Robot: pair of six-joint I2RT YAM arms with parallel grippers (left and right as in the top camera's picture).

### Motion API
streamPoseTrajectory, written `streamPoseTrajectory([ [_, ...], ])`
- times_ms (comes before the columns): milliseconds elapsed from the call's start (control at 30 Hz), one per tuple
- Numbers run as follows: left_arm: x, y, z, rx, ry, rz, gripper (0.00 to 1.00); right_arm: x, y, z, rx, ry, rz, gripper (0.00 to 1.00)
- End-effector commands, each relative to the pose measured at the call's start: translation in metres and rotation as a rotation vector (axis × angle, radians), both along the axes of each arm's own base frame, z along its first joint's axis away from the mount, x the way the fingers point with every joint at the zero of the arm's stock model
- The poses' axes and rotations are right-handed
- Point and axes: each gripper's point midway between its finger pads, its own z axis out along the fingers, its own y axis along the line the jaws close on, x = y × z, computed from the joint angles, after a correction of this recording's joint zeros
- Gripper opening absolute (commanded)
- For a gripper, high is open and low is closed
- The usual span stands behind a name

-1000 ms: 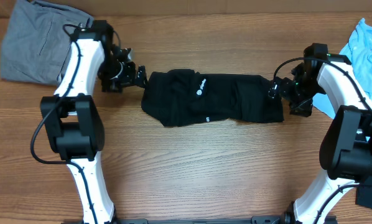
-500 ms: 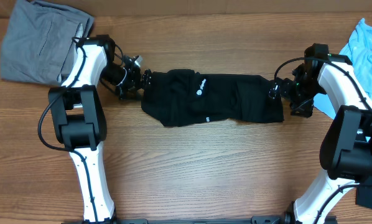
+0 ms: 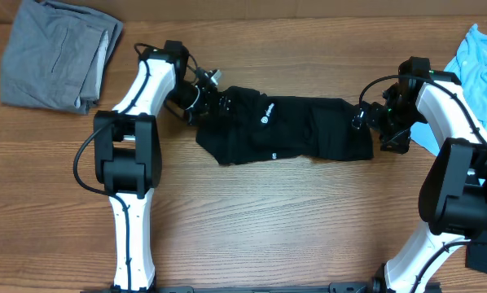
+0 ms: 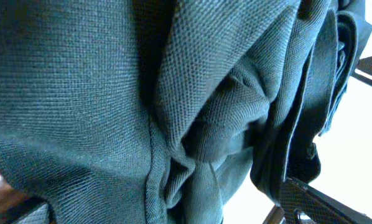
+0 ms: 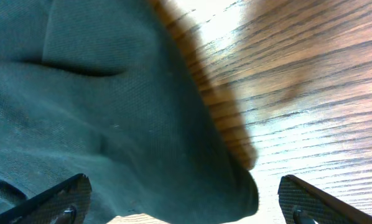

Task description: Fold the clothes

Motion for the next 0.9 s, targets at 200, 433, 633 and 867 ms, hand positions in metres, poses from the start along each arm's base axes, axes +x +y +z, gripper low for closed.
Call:
streamPoseTrajectory([
  [200, -0.003, 0.011, -0.053, 0.271, 0.08, 0.075, 0.28, 0.007, -0.003, 0.013, -0.013, -0.043, -0.005, 1.0],
  [433, 0.004, 0.027, -0.053, 0.326, 0.078, 0.118, 0.04, 0.006, -0.001, 0.013, -0.005, -0.038, -0.004, 1.0],
  [633, 0.022, 0.1, -0.025, 0.53, 0.073, 0.217, 0.04, 0.0, 0.0, 0.012, -0.001, -0.012, -0.003, 1.0],
  [867, 0.043, 0.141, 0.04, 0.567, 0.012, 0.306, 0.04, 0.006, 0.007, 0.01, -0.005, -0.035, 0.013, 1.0],
])
